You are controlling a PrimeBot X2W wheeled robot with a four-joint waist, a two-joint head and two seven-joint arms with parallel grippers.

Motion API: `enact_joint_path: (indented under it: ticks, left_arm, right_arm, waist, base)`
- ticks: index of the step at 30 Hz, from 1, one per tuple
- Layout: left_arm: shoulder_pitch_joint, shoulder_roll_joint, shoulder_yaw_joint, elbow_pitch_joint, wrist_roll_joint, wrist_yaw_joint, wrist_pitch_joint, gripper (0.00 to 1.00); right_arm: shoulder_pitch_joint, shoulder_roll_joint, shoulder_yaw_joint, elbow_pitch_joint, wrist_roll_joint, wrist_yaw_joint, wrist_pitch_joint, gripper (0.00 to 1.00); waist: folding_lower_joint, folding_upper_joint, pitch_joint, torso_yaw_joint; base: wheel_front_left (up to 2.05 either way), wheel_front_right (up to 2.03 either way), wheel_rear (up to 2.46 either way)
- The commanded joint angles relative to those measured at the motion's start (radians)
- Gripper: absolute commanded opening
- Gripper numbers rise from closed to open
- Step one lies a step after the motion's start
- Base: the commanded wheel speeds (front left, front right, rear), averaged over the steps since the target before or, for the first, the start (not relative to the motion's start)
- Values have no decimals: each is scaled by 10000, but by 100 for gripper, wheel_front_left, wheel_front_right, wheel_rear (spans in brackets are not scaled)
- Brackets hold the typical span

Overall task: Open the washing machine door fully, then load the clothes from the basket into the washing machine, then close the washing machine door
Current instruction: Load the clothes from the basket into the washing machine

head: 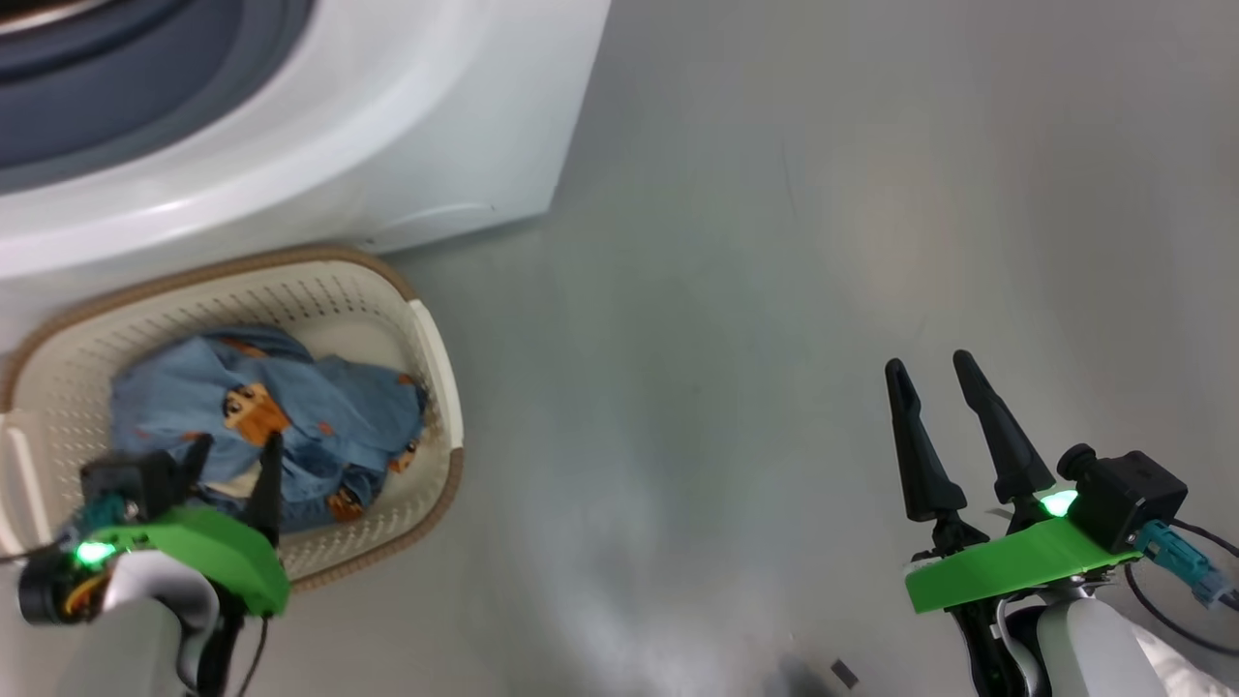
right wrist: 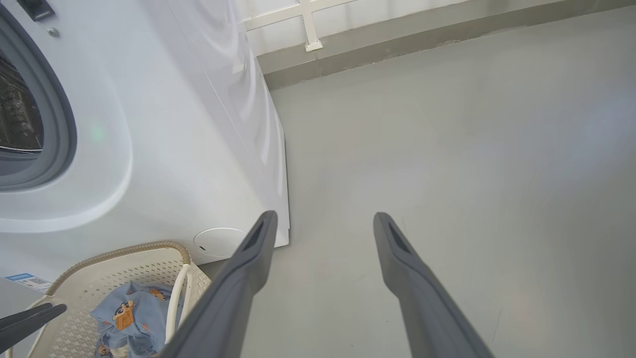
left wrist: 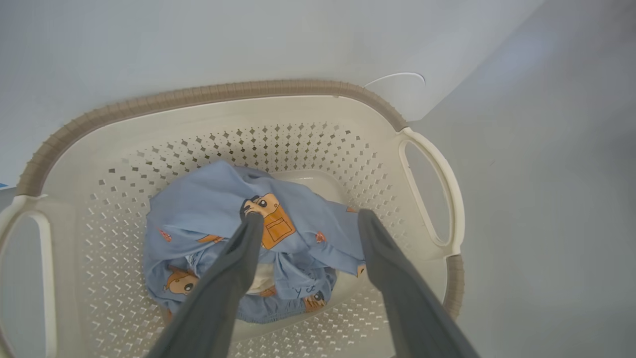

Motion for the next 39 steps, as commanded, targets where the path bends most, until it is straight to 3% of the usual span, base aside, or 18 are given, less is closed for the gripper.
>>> enact_joint_path:
  ticks: [1,20,39]
  left_arm:
    - [-245,411,261,36,-93,-2,25,100]
    - [-2347,1224,-26,2404,159,290,712,100]
    - [-3590,1447,-527,3649,380,384,806,100]
  right_arm:
    - [-44,-67,219,-229,59,16,-118,100]
    - [-587,-66,346,-373,461,16,-118,100]
    - [-831,-66,444,-497,548,16,-118,100]
  waist:
    - [0,-1,601,-276]
    - [0,-1,1936,-574]
    - [0,-1,2718,-798]
  base:
    - [0,0,0]
    - [0,0,0]
    - [0,0,0]
